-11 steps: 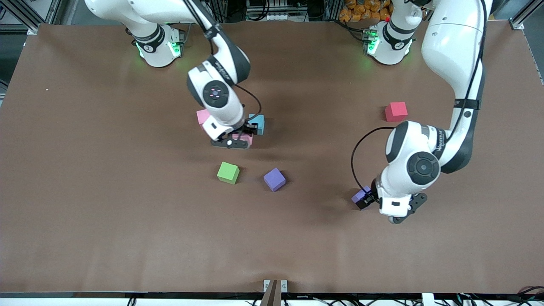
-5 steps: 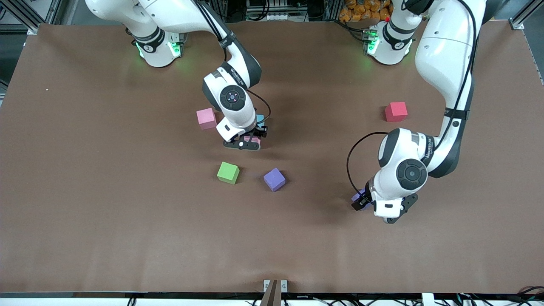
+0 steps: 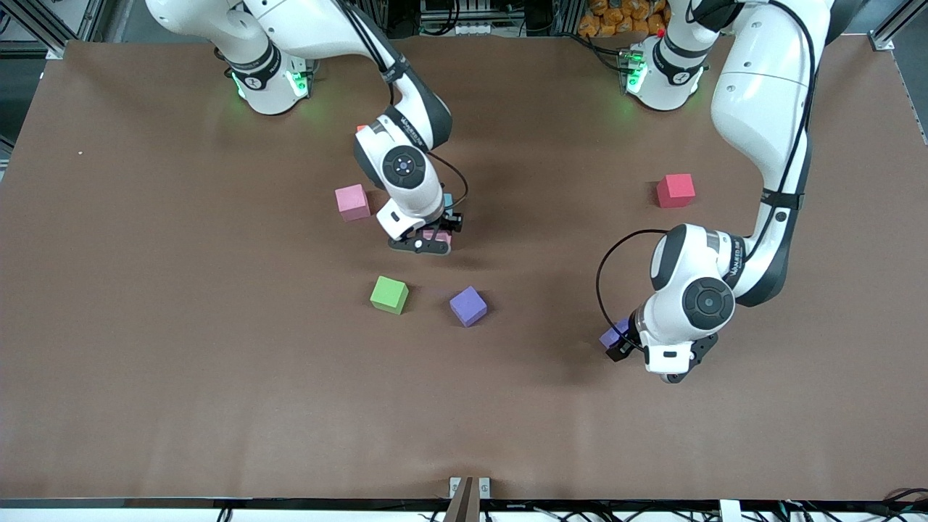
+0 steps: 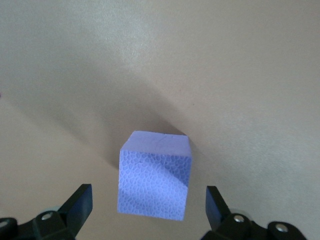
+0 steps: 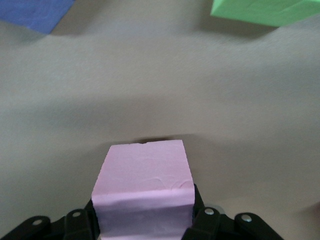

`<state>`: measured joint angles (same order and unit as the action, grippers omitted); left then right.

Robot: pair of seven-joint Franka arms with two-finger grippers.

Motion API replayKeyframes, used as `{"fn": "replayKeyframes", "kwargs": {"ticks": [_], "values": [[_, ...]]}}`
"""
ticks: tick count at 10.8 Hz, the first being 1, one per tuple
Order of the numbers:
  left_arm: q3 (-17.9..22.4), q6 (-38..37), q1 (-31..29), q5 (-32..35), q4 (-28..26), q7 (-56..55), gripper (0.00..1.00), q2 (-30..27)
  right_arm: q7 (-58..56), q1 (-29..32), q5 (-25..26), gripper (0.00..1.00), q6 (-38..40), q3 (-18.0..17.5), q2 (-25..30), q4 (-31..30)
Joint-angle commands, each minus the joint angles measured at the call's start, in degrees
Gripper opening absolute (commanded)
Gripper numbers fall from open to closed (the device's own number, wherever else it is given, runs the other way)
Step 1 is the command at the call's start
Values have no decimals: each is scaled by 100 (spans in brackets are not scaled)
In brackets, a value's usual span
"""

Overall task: Arrange blocks into number 1
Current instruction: 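Grasp the purple cube with the left gripper while the right gripper releases pink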

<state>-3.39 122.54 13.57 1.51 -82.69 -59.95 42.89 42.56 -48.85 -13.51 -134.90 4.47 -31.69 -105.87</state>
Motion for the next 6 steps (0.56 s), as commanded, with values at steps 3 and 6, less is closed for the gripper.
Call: {"fn": "replayKeyframes", "kwargs": {"ticks": [3,6], "values": [[-30,253,22,139,-11,-175,100,141,68,-169,-134,68,-45,81,-163,128],[-21,253,75,200,-11,-166,100,334,68,-160,-125,70,-2,90,-136,111]]}}
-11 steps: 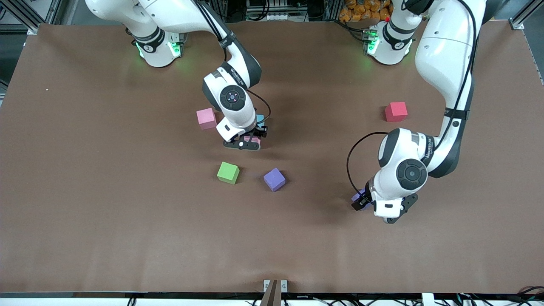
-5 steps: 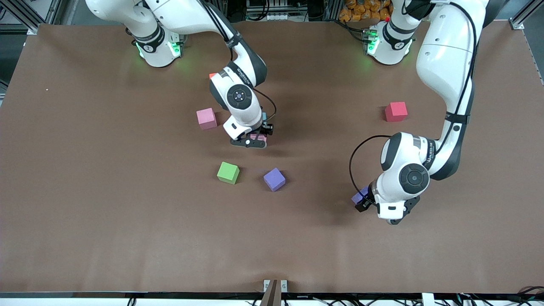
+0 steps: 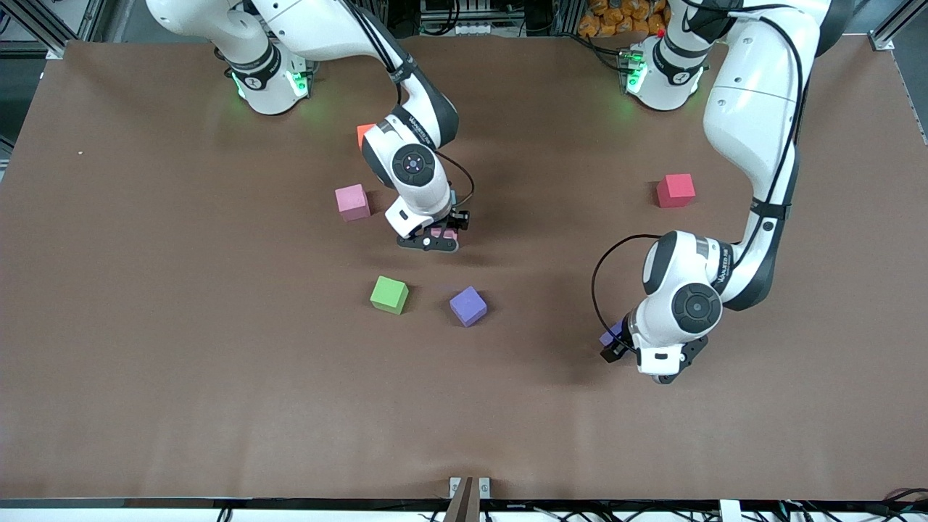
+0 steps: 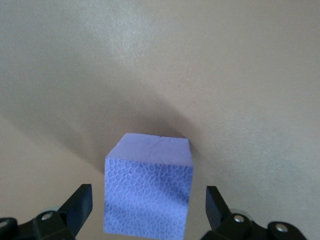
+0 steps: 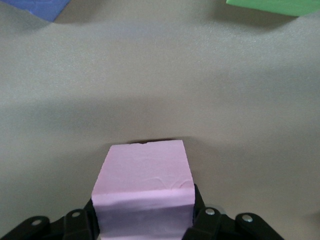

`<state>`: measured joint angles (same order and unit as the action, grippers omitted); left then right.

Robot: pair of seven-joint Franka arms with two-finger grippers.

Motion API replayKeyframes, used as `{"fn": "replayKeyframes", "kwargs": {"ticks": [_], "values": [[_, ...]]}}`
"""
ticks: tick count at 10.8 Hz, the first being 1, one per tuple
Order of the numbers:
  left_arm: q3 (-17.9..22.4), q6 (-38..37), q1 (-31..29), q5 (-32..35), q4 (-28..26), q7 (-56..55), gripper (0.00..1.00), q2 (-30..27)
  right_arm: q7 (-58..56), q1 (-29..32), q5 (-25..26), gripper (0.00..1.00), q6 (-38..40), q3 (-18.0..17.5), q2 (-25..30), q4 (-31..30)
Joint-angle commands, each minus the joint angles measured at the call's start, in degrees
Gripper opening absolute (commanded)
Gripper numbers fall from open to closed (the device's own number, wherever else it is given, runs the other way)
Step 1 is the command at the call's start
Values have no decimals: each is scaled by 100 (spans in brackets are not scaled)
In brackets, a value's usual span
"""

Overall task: Arrange blocks into number 1
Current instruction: 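Grasp the purple cube with the left gripper while the right gripper releases pink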

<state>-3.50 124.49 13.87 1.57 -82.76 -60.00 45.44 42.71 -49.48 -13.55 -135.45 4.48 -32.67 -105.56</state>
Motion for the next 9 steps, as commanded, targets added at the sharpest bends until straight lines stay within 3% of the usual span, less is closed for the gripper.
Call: {"fn": "replayKeyframes", "kwargs": {"ticks": [1,3,4,5,6,9], "values": [[-11,58,46,195,-3,-152,100,122,53,-70,-122,70,63,88,-12,62],[-11,58,37,212,-3,-65,100,132,44,-61,-113,71,54,88,6,-17],[-11,58,2,317,-3,-30,53,132,44,-87,-113,74,54,88,6,-17],[-19,58,-50,318,6,84,1,123,53,-96,-113,86,54,88,-3,-17],[-11,58,-51,301,6,233,0,123,62,-105,-113,100,54,88,-3,-17],[-19,49,-42,335,-3,252,0,88,71,69,-113,100,72,88,303,-17]]}}
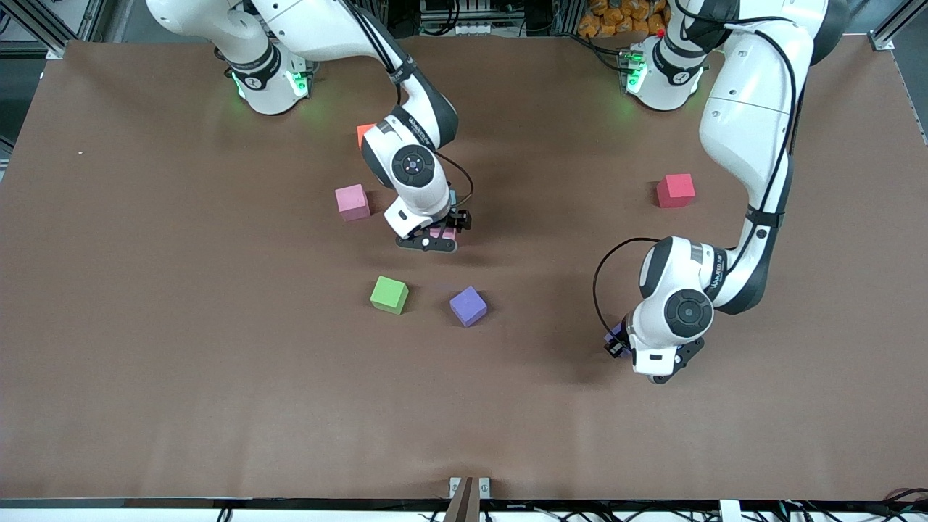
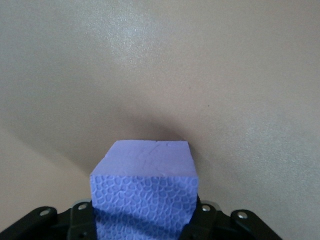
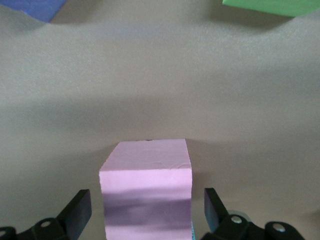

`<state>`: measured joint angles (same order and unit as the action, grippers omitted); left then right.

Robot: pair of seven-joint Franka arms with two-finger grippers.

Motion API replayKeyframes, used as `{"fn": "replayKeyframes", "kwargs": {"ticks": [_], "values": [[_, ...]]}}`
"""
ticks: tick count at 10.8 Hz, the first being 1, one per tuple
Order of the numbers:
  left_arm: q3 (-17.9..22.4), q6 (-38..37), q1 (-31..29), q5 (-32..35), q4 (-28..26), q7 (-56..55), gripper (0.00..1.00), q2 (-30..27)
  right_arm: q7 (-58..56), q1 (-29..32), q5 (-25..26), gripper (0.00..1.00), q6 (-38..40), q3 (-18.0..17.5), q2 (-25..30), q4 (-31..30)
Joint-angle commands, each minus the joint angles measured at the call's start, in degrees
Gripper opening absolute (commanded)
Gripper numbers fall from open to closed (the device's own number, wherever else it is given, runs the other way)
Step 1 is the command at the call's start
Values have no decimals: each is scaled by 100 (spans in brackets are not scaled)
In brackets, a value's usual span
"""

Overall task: Arrange blocks into number 1
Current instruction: 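Grasp the purple cube with the left gripper while the right gripper releases pink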

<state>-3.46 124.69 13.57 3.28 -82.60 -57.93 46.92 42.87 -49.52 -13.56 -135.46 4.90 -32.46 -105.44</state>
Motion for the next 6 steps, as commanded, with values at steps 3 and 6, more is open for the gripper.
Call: {"fn": "replayKeyframes", "kwargs": {"ticks": [3,6], "values": [[-136,-425,49,182,-28,123,0,-427,107,626,-94,100,213,55,521,-21],[-820,-850,58,173,-605,98,0,-1059,90,1364,-85,100,142,213,504,49]]}}
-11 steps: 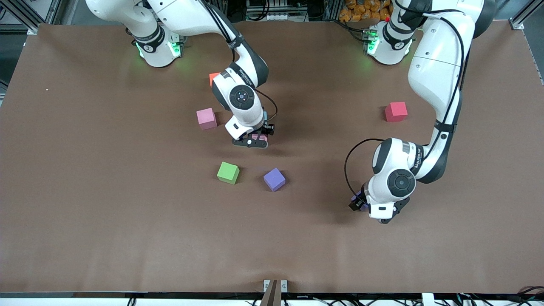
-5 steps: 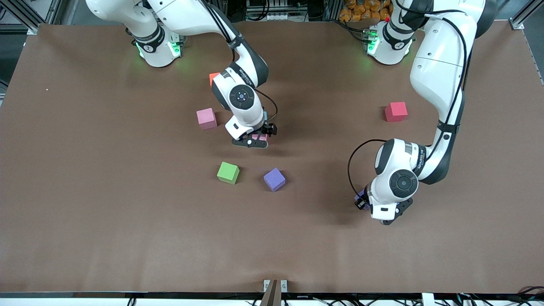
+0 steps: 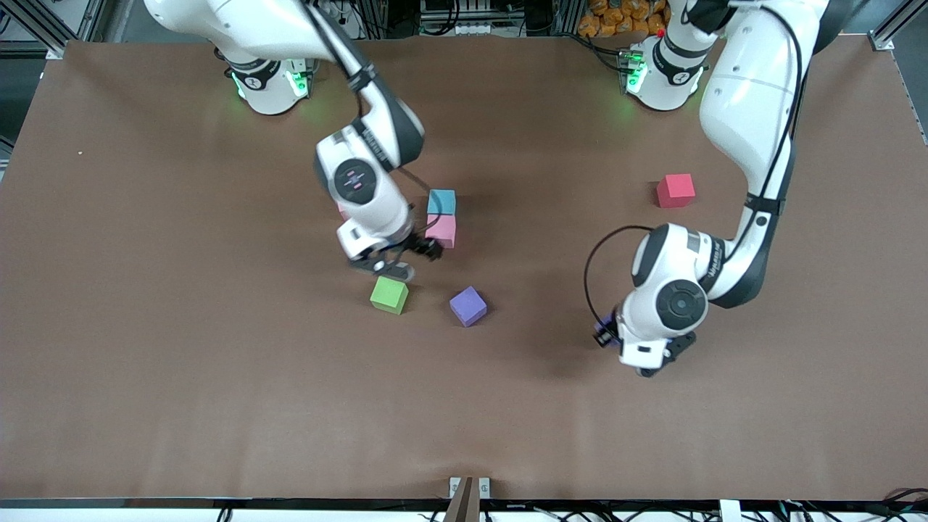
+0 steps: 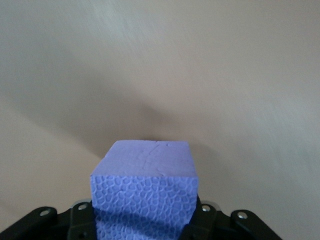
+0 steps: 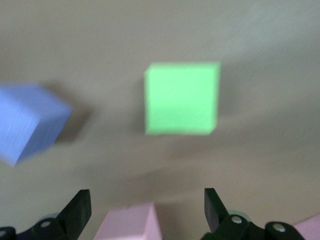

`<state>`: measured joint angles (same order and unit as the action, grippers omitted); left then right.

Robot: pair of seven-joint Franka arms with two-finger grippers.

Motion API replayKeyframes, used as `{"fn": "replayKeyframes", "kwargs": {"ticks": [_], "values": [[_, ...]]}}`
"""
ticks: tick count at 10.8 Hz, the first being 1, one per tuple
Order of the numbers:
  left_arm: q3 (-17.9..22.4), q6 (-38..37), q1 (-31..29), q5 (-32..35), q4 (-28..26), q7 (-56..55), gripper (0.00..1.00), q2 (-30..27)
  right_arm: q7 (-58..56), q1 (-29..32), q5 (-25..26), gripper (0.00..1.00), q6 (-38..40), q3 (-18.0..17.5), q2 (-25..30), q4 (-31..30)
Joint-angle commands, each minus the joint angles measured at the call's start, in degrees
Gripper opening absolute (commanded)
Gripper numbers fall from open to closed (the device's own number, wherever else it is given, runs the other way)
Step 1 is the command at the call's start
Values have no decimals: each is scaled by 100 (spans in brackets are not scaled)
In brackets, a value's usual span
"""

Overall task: Arrange blocks into number 1
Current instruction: 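Carry the purple cube with the left gripper while the right gripper grasps green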

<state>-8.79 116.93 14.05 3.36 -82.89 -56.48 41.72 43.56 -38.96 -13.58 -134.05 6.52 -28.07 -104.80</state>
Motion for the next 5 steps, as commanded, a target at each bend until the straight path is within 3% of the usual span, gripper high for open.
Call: {"fn": "replayKeyframes", "kwargs": {"ticks": [1,3,5], "values": [[-595,-73,28,157,-840,-143,0,-785,13,432,-83,100,-7,112,39,12],[-1332,-82,150,165,-1176,-765,0,-963,-75,888,-66,100,45,157,134,4],[-1485,-73,1007,174,-1274,-1512,0,-911,-1001,1293,-22,100,89,157,371,-302]]}}
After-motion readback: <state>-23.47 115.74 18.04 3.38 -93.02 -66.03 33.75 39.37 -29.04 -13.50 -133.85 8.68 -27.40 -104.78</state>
